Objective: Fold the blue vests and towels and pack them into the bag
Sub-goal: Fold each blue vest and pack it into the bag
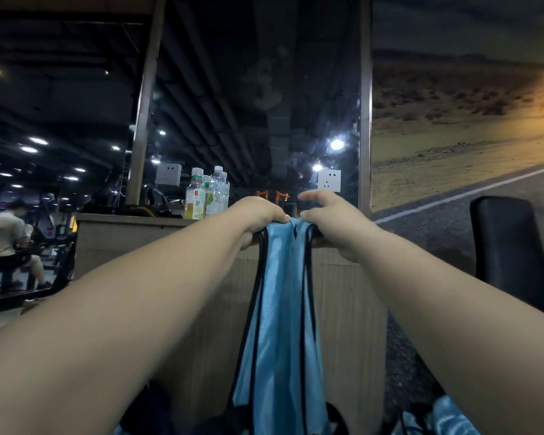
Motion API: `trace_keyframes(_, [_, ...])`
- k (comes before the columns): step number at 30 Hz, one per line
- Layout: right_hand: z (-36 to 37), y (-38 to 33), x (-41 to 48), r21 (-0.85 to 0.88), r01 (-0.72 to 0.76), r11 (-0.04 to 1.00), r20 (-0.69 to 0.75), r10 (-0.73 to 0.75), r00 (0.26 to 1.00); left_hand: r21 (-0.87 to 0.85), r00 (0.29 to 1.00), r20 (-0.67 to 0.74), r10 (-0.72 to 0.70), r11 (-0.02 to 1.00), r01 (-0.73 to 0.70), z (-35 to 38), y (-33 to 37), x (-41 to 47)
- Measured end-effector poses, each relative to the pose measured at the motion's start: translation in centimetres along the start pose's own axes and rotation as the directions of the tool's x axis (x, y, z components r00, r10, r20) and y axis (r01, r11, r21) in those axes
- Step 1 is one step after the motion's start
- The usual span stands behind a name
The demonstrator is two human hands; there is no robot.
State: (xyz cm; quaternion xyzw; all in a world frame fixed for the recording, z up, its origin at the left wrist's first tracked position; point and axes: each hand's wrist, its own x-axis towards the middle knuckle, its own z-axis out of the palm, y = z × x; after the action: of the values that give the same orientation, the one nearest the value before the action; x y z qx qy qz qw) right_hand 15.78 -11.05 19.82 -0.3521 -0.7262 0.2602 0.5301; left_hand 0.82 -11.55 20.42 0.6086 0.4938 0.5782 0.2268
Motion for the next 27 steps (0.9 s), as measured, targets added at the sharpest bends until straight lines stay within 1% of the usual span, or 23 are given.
trace_keyframes(3, [0.9, 0.3, -0.4, 0.008, 0.009, 1.000, 0.026, -0.009, 1.000, -0.083, 0.998, 0.070, 0.002, 0.997, 0.004, 1.0, 0.3, -0.3])
trace_keyframes(6, [1.2, 0.5, -0.7, 0.116, -0.013, 0.993, 0.083, 0.003, 0.997, -0.188, 0.991, 0.134, 0.018, 0.982, 0.008, 1.5, 0.0, -0.5])
trace_keyframes(9, [1.1, 0.7, -0.9, 0.210, -0.071, 0.975, 0.155, 0.038, 0.987, -0.297, 0.990, 0.138, -0.005, 0.954, 0.047, 1.4, -0.3, -0.2])
trace_keyframes(11, [0.9, 1.0, -0.9, 0.165, -0.025, 0.986, 0.200, -0.008, 0.980, -0.338, 0.987, 0.159, -0.006, 0.939, 0.060, 1.3, -0.3, -0.3])
trace_keyframes(14, [0.8, 1.8, -0.8, 0.010, 0.106, 0.994, 0.230, -0.105, 0.967, -0.394, 0.980, 0.198, 0.003, 0.916, 0.077, 1.1, -0.3, -0.6])
trace_keyframes(16, [0.7, 2.1, -0.6, -0.094, 0.136, 0.986, 0.187, -0.117, 0.975, -0.418, 0.984, 0.176, 0.019, 0.907, 0.057, 1.1, -0.5, -0.8])
trace_keyframes(18, [0.5, 2.2, -0.6, -0.120, 0.123, 0.985, 0.130, -0.107, 0.986, -0.442, 0.989, 0.143, 0.023, 0.896, 0.043, 1.0, -1.0, -0.6])
trace_keyframes(22, [0.3, 2.4, -0.8, -0.150, 0.137, 0.979, 0.042, -0.132, 0.990, -0.544, 0.988, 0.154, 0.021, 0.836, 0.067, 1.1, -1.8, -0.7])
trace_keyframes(25, [0.3, 2.9, -0.3, -0.219, 0.130, 0.967, -0.066, -0.147, 0.987, -0.523, 0.980, 0.192, 0.045, 0.850, 0.063, 1.7, -2.8, -0.9])
trace_keyframes(27, [0.2, 3.2, 0.1, -0.263, 0.113, 0.958, -0.138, -0.153, 0.978, -0.453, 0.967, 0.250, 0.052, 0.889, 0.070, 2.0, -3.7, -1.1])
